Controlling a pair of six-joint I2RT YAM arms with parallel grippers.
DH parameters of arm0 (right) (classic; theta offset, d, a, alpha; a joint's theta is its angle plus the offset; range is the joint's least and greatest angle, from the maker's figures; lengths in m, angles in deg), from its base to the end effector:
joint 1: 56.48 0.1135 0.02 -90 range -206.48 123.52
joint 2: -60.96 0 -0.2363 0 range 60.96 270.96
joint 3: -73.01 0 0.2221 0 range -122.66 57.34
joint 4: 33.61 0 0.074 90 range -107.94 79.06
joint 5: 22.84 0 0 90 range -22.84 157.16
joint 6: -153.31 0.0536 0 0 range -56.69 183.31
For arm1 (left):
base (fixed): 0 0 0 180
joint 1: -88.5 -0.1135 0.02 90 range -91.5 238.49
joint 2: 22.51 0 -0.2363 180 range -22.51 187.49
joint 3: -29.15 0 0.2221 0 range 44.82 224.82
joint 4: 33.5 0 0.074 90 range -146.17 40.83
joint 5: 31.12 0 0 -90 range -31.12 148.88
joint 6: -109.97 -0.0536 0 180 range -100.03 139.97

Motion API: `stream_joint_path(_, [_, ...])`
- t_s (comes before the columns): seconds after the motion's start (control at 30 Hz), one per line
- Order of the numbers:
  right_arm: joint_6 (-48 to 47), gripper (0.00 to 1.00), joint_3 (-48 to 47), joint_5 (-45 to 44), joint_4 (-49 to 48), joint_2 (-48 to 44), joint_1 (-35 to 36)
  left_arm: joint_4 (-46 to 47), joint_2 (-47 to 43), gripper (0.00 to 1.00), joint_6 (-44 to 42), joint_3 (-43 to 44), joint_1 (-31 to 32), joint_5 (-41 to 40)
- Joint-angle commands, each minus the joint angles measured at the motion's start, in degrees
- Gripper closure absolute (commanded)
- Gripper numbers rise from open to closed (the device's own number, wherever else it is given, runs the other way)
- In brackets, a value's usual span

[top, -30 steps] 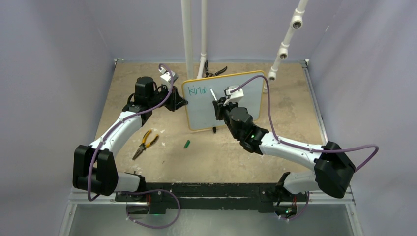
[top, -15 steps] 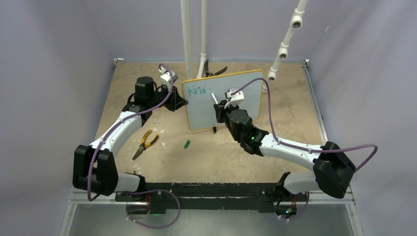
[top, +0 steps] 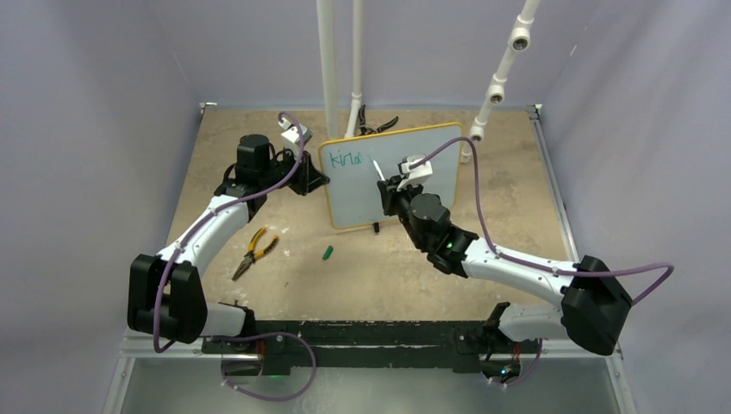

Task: Write a sentence on the whiteboard

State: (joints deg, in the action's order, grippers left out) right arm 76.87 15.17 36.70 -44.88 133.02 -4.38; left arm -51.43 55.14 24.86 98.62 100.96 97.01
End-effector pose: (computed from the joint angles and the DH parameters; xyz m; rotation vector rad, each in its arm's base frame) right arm 0.1950 0.2063 0.2776 -0.1359 1.6284 0.4527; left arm 0.2796 -0.0957 0.2616 0.5567 1.9482 -0.8630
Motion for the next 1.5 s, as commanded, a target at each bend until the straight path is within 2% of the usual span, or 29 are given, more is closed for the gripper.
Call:
stream_joint_path(0.0, [-1.83,1.0,-0.95,0.5,-1.48,1.07,0.67,2.35,-0.98,1.0,-1.37,1.54,-0.08,-2.37])
stream_joint_path(0.73, [-4.86,1.0,-3.36,1.99,-3.96,3.92,1.19,2.42,-0.67,1.0,-1.42,1.48,-0.08,-2.45])
stream_joint_path(1.47, [-2.44,1.0,-6.05,-4.72,-2.31,6.66,1.16,2.42,-0.48,1.0,-1.43,1.58,-0.08,-2.5])
